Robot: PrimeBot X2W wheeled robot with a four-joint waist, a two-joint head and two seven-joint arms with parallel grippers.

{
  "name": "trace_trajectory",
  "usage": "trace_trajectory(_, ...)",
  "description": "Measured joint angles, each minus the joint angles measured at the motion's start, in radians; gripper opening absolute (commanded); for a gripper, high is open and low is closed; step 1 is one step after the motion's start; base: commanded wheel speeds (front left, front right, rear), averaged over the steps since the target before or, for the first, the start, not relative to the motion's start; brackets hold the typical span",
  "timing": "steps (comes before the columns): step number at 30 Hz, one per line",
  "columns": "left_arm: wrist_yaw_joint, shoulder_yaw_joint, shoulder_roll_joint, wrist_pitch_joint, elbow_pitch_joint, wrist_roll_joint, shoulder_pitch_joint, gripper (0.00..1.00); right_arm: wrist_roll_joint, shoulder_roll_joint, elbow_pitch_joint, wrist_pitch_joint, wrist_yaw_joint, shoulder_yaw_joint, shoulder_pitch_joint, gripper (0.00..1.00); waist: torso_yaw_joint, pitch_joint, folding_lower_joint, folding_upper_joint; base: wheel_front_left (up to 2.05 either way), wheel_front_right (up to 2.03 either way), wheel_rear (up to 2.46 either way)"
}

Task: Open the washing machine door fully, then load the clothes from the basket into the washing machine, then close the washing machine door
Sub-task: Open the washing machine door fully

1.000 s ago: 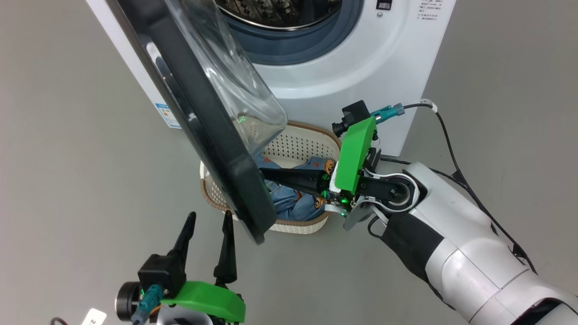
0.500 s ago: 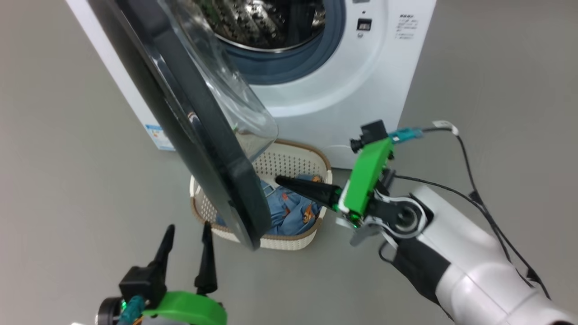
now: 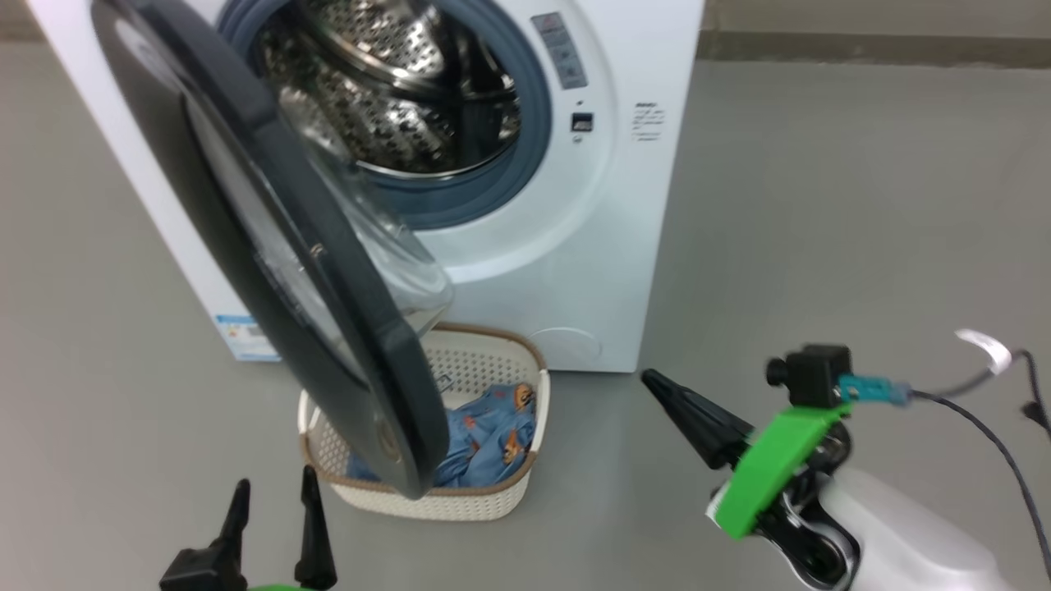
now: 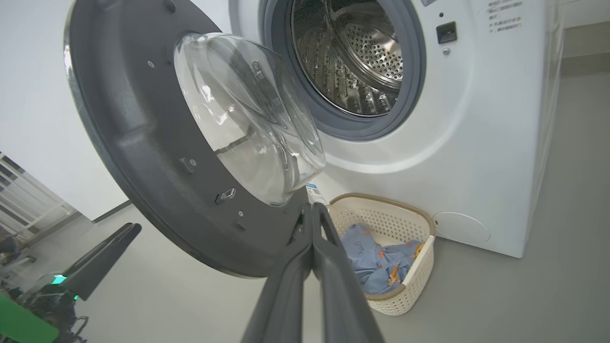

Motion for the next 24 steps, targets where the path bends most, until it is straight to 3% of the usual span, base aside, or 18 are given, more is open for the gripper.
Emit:
trace_trajectory(3,-0.006,0.015,0.001,0.0,-0.006,0.0,0.011,1.0,-0.138,-0.015,0.017,-0.06,0.0,-0.028,0.029,0.0,-0.026,-0.017,0.0,0.0,0.0,0.0,0.0)
trace_trajectory(7,-0.01,0.027,0.001,0.0,-0.016,0.0,0.022,1.0,-0.338,-0.004,0.029,-0.075,0.0,-0.18,0.082,0.0,-0.057,-0.036,0.0,0.0,0.0,0.0,0.0)
trace_trajectory(8,-0.01,0.027,0.001,0.0,-0.016,0.0,0.022,1.0,-0.338,-0.004,0.029,-0.075,0.0,-0.18,0.082,0.0,-0.057,-0.036,0.0,0.0,0.0,0.0,0.0)
trace_trajectory(9,-0.019,0.035,0.001,0.0,-0.023,0.0,0.024,1.0,-0.435,0.025,0.007,-0.075,0.0,-0.31,0.131,0.0,-0.071,-0.043,0.0001,0.0,0.0,0.0,0.0)
trace_trajectory(11,-0.024,0.039,0.001,0.0,-0.026,0.0,0.024,1.0,-0.488,0.043,-0.008,-0.076,0.0,-0.36,0.158,0.0,-0.078,-0.046,0.0,0.0,0.0,0.0,0.0)
trace_trajectory(12,-0.028,0.046,0.001,0.0,-0.031,0.0,0.025,1.0,-0.603,0.085,-0.042,-0.076,0.0,-0.453,0.224,0.0,-0.09,-0.051,0.0,0.0,0.0,0.0,0.0)
trace_trajectory(13,-0.028,0.046,0.001,0.0,-0.031,0.0,0.025,1.0,-0.603,0.085,-0.042,-0.076,0.0,-0.453,0.224,0.0,-0.09,-0.051,0.0,0.0,0.0,0.0,0.0)
trace_trajectory(14,-0.034,0.051,0.001,0.0,-0.033,0.0,0.025,1.0,-0.69,0.133,-0.075,-0.076,0.0,-0.534,0.293,0.0,-0.1,-0.053,0.0,0.0,0.0,0.0,0.0)
trace_trajectory(24,-0.046,0.073,0.001,0.0,-0.035,0.0,0.028,1.0,-0.916,0.286,-0.186,-0.076,0.0,-0.779,0.476,0.0,-0.133,-0.06,0.0,0.0,0.0,0.0,0.0)
